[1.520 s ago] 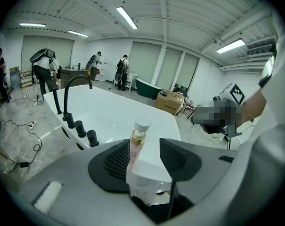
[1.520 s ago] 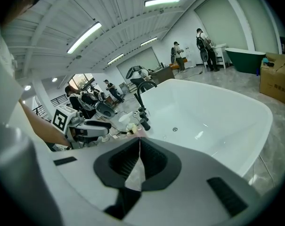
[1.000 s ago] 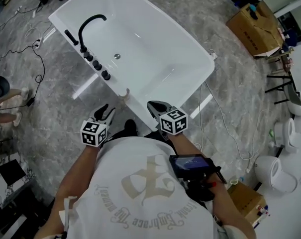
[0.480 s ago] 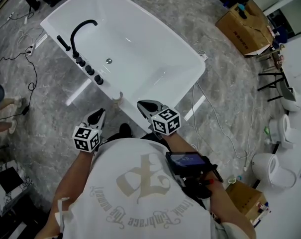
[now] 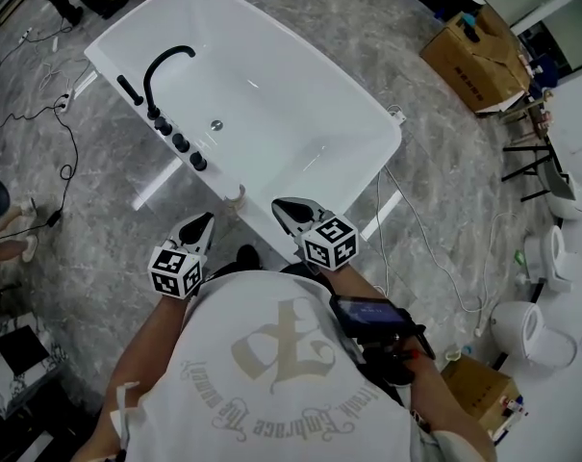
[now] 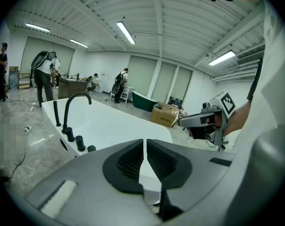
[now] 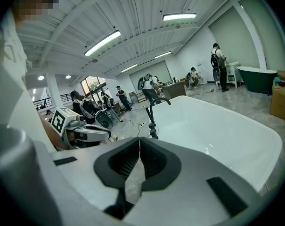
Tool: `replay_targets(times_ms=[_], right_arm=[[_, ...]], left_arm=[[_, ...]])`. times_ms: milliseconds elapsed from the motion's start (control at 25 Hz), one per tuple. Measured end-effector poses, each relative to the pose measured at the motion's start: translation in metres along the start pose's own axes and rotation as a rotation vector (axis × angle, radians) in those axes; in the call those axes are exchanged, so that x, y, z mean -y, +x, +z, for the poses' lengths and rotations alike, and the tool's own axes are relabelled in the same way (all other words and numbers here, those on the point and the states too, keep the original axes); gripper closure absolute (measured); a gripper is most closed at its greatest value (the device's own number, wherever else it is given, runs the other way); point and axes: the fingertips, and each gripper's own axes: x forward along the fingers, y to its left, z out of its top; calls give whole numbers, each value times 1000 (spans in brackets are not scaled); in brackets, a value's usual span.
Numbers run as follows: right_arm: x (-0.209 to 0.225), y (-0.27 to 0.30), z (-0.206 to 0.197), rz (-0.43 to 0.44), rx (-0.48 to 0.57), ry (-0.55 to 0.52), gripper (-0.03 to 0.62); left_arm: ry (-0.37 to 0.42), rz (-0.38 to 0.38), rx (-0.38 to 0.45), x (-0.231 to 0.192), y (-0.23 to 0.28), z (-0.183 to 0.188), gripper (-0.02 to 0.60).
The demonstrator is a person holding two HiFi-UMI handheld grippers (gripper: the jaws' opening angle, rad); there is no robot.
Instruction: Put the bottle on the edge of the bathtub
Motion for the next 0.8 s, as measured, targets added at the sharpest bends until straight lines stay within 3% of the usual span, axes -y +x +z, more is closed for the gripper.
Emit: replay_targets(times_ms=[800], right_arm=[[-7, -2, 9, 7, 38, -7, 588]], left_arm=[[34, -109, 22, 16, 10, 19, 575]])
